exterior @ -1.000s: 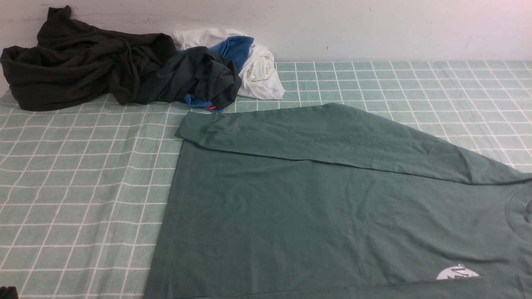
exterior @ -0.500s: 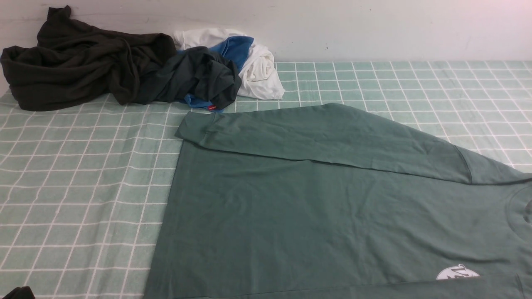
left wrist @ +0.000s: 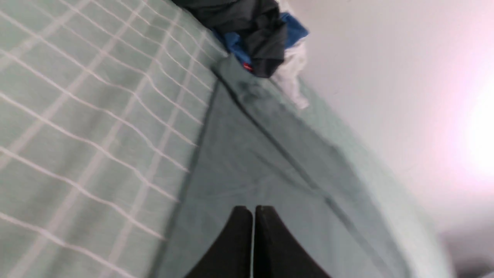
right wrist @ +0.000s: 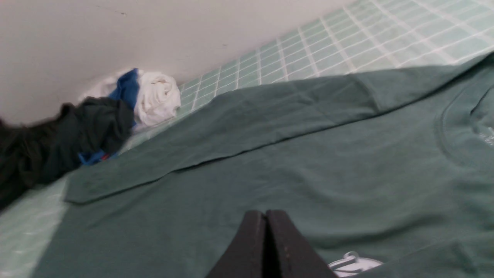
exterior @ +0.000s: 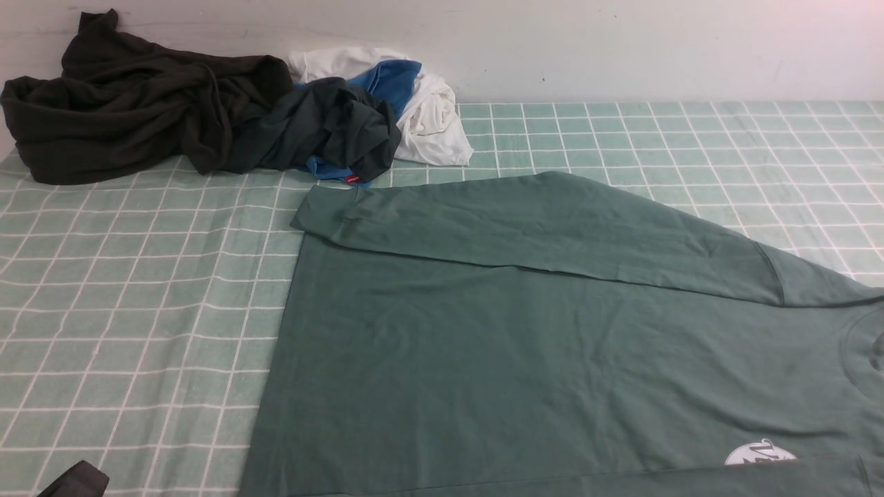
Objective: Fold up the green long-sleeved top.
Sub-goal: Use the left arm to clamp the cuff closest to it
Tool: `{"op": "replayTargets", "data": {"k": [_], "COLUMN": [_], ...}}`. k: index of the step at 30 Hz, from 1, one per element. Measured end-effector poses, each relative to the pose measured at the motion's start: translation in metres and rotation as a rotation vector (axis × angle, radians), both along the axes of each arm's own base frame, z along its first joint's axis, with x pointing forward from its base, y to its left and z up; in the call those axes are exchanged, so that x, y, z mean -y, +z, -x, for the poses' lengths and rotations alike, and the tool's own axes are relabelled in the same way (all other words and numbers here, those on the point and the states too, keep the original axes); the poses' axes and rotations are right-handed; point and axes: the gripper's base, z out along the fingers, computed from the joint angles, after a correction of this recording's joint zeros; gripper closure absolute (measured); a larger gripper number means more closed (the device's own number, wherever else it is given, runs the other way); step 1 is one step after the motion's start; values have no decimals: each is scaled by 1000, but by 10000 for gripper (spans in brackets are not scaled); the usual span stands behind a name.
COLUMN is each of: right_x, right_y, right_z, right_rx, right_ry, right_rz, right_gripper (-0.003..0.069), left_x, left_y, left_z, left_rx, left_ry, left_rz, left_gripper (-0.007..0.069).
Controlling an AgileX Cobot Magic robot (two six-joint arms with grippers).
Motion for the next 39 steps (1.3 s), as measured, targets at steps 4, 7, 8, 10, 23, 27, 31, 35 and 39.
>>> {"op": "replayTargets", "data": {"k": [4, 7, 8, 10, 23, 27, 31, 35, 39], "right_x": [-5, -6, -6, -5, -1, -3, -12, -26, -46], "right_y": [5, 8, 8, 9, 32, 70, 120, 136, 134], "right_z": [0, 0, 0, 0, -3, -16, -54, -84, -95], "right_rx": [8, 13, 20, 38, 131, 87, -141, -378, -549], "right_ry": [16, 21, 18, 7, 4, 64, 309, 564, 788], "right_rz": [-278, -384, -385, -370, -25, 231, 556, 608, 625], "right_gripper": [673, 673, 673, 673, 673, 673, 673, 673, 673], "left_x": [0, -4, -5, -6, 1, 8, 8, 8, 27], "left_y": [7, 10, 10, 11, 65, 91, 126, 136, 118], "left_z": [-1, -2, -2, -2, -3, -26, -64, -95, -117], "left_rx": [39, 75, 82, 93, 201, 71, -194, -394, -499], "left_ry": [23, 58, 66, 80, -49, -219, -523, -696, -874], "left_rz": [196, 185, 183, 177, -409, -655, -947, -1046, -1072], "left_gripper": [627, 627, 627, 627, 627, 627, 627, 627, 624]}}
